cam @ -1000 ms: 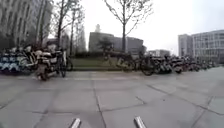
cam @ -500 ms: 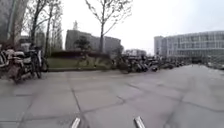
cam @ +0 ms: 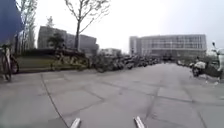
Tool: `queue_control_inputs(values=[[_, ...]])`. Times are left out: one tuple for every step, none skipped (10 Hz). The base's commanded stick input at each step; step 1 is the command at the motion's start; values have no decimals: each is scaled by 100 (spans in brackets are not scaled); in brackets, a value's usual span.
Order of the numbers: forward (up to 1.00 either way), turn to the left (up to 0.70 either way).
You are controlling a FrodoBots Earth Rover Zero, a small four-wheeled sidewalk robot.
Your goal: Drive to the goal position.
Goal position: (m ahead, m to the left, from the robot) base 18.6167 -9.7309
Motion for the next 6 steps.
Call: queue_control_inputs(values=[[66, -30], [100, 6], [100, 6], [100, 6], [100, 6], [100, 6]])
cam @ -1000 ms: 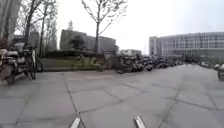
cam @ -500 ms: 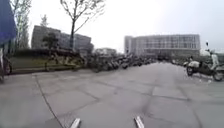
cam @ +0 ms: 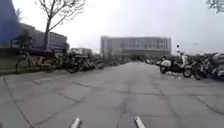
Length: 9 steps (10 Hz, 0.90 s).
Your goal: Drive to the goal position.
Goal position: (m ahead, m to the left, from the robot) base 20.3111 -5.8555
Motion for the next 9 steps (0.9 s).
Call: queue_control_inputs(values=[[100, 6], [100, -8], [100, -34], [100, -34], [100, -6], [100, -34], [100, -34], [100, -34], [100, -22]])
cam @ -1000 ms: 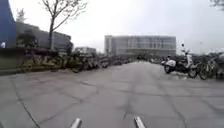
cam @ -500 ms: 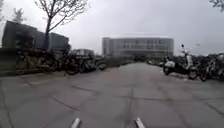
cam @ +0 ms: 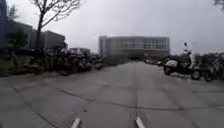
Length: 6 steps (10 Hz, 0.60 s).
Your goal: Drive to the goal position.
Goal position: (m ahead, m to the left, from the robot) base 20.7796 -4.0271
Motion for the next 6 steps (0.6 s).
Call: queue_control_inputs(values=[[100, -6], [100, 6], [100, -11], [100, -34], [100, -33], [100, -3]])
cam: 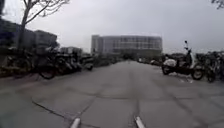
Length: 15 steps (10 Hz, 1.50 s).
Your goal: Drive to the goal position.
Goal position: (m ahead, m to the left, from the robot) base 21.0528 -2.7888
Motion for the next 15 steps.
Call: queue_control_inputs(values=[[100, -34], [100, -33], [100, 3], [100, 6], [100, 6], [100, -34], [100, -34], [100, -34], [100, -34], [100, -34], [100, -22], [100, 6], [100, 6], [100, 6], [100, 6]])
